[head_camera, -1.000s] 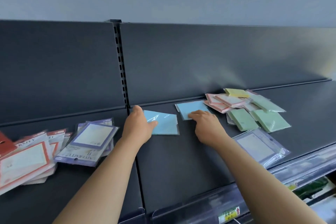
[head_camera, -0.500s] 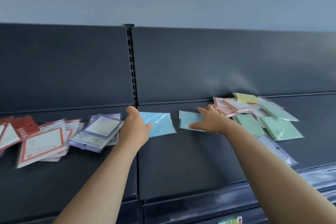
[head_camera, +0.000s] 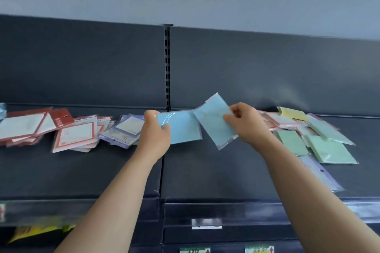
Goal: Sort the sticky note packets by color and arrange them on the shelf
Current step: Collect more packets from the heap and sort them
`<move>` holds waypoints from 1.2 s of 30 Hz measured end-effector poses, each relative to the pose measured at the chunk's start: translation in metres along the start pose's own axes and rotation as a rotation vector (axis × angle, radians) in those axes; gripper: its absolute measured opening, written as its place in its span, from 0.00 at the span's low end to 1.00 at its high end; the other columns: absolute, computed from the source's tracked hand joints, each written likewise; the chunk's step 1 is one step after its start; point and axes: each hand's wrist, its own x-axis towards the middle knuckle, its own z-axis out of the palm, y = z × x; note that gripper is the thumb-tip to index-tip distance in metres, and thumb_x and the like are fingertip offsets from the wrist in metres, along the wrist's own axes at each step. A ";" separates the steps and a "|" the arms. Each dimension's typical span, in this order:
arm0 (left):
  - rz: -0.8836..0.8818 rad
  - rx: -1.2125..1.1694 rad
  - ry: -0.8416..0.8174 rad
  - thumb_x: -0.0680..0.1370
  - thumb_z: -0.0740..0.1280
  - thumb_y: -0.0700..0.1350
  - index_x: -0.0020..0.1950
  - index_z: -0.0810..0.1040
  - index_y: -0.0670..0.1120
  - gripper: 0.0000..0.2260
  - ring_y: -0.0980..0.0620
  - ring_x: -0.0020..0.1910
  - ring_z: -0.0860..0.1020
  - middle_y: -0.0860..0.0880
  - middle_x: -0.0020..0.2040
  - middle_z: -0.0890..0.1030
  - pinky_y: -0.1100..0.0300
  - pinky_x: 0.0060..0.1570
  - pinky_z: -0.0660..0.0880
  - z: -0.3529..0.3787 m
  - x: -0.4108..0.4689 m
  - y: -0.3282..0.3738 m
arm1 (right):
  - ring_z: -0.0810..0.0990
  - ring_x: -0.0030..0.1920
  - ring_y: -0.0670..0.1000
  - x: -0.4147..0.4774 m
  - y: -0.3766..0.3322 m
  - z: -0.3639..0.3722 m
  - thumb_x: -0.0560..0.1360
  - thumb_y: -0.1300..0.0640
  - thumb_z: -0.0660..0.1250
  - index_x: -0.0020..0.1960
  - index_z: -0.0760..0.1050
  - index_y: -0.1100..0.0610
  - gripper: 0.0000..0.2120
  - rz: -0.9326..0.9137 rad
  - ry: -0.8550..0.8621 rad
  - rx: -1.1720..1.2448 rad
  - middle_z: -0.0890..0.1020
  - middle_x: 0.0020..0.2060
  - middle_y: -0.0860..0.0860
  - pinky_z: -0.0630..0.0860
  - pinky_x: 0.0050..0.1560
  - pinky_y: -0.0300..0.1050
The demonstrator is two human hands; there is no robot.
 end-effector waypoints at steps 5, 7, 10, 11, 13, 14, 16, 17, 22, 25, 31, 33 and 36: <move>-0.011 -0.212 0.050 0.80 0.58 0.39 0.59 0.62 0.49 0.10 0.51 0.47 0.77 0.50 0.52 0.72 0.60 0.32 0.79 -0.028 -0.016 -0.004 | 0.77 0.39 0.47 -0.011 -0.024 0.039 0.76 0.59 0.62 0.53 0.75 0.57 0.07 -0.001 -0.124 0.108 0.81 0.46 0.50 0.70 0.30 0.38; -0.004 -0.236 0.111 0.80 0.58 0.38 0.60 0.63 0.48 0.10 0.54 0.45 0.76 0.51 0.51 0.71 0.62 0.32 0.79 -0.044 -0.020 -0.006 | 0.78 0.41 0.48 -0.014 -0.035 0.053 0.76 0.59 0.63 0.53 0.75 0.57 0.07 -0.009 -0.173 0.143 0.81 0.46 0.50 0.73 0.34 0.40; 0.019 -0.208 0.203 0.80 0.59 0.40 0.61 0.65 0.49 0.11 0.58 0.43 0.73 0.51 0.52 0.73 0.67 0.28 0.70 -0.072 -0.022 -0.015 | 0.80 0.45 0.50 -0.019 -0.055 0.074 0.77 0.58 0.63 0.53 0.75 0.57 0.07 -0.020 -0.233 0.177 0.82 0.47 0.49 0.76 0.43 0.45; 0.024 -0.206 0.224 0.80 0.59 0.40 0.62 0.65 0.49 0.12 0.58 0.44 0.73 0.51 0.53 0.74 0.66 0.30 0.69 -0.082 -0.023 -0.019 | 0.80 0.45 0.50 -0.021 -0.063 0.082 0.77 0.58 0.63 0.53 0.75 0.57 0.07 -0.025 -0.252 0.181 0.81 0.46 0.49 0.75 0.43 0.45; 0.035 -0.219 0.269 0.80 0.60 0.40 0.63 0.65 0.49 0.13 0.57 0.46 0.74 0.51 0.54 0.74 0.67 0.33 0.69 -0.104 -0.024 -0.028 | 0.79 0.45 0.50 -0.025 -0.081 0.102 0.77 0.58 0.62 0.54 0.74 0.57 0.07 -0.038 -0.283 0.183 0.81 0.47 0.50 0.75 0.42 0.44; 0.034 -0.225 0.290 0.80 0.61 0.40 0.63 0.66 0.48 0.13 0.56 0.47 0.74 0.51 0.54 0.74 0.66 0.35 0.70 -0.115 -0.023 -0.033 | 0.80 0.46 0.50 -0.028 -0.092 0.113 0.77 0.57 0.62 0.54 0.74 0.57 0.07 -0.045 -0.294 0.180 0.81 0.48 0.50 0.75 0.43 0.45; 0.029 -0.240 0.328 0.80 0.61 0.41 0.62 0.66 0.47 0.12 0.55 0.47 0.75 0.52 0.52 0.74 0.65 0.36 0.70 -0.140 -0.023 -0.043 | 0.80 0.46 0.51 -0.034 -0.114 0.136 0.77 0.57 0.62 0.54 0.74 0.57 0.08 -0.051 -0.313 0.171 0.81 0.49 0.51 0.76 0.40 0.44; 0.026 -0.242 0.348 0.80 0.61 0.41 0.61 0.66 0.47 0.11 0.57 0.45 0.74 0.54 0.50 0.74 0.66 0.34 0.70 -0.153 -0.023 -0.047 | 0.81 0.44 0.52 -0.038 -0.125 0.147 0.77 0.58 0.61 0.55 0.73 0.58 0.08 -0.049 -0.328 0.181 0.81 0.49 0.52 0.78 0.37 0.44; -0.018 -0.268 0.367 0.80 0.61 0.43 0.59 0.67 0.49 0.09 0.56 0.47 0.76 0.55 0.50 0.76 0.61 0.42 0.73 -0.227 -0.018 -0.076 | 0.80 0.46 0.53 -0.056 -0.181 0.208 0.77 0.58 0.61 0.55 0.73 0.57 0.08 -0.056 -0.350 0.206 0.81 0.48 0.52 0.78 0.45 0.50; -0.064 -0.279 0.308 0.75 0.60 0.45 0.55 0.70 0.51 0.09 0.48 0.51 0.79 0.49 0.51 0.79 0.45 0.50 0.79 -0.275 -0.012 -0.093 | 0.80 0.47 0.52 -0.063 -0.213 0.249 0.76 0.60 0.61 0.55 0.74 0.57 0.08 -0.063 -0.323 0.234 0.81 0.49 0.51 0.78 0.43 0.47; -0.041 -0.140 0.327 0.77 0.60 0.38 0.55 0.75 0.50 0.10 0.47 0.49 0.79 0.48 0.49 0.81 0.50 0.47 0.77 -0.351 0.009 -0.131 | 0.80 0.51 0.54 -0.073 -0.263 0.321 0.76 0.64 0.61 0.59 0.73 0.58 0.13 -0.025 -0.307 0.307 0.80 0.53 0.53 0.79 0.52 0.53; -0.037 -0.146 0.356 0.77 0.61 0.38 0.54 0.74 0.51 0.10 0.50 0.46 0.79 0.51 0.47 0.80 0.53 0.42 0.76 -0.369 0.021 -0.140 | 0.80 0.51 0.53 -0.073 -0.274 0.337 0.76 0.65 0.61 0.60 0.73 0.58 0.14 -0.028 -0.280 0.320 0.80 0.53 0.53 0.79 0.50 0.48; -0.043 -0.150 0.405 0.78 0.62 0.38 0.55 0.74 0.50 0.09 0.54 0.42 0.77 0.53 0.44 0.78 0.61 0.35 0.72 -0.390 0.040 -0.148 | 0.80 0.48 0.50 -0.068 -0.289 0.356 0.75 0.64 0.62 0.60 0.73 0.58 0.14 -0.053 -0.231 0.324 0.81 0.51 0.51 0.76 0.41 0.40</move>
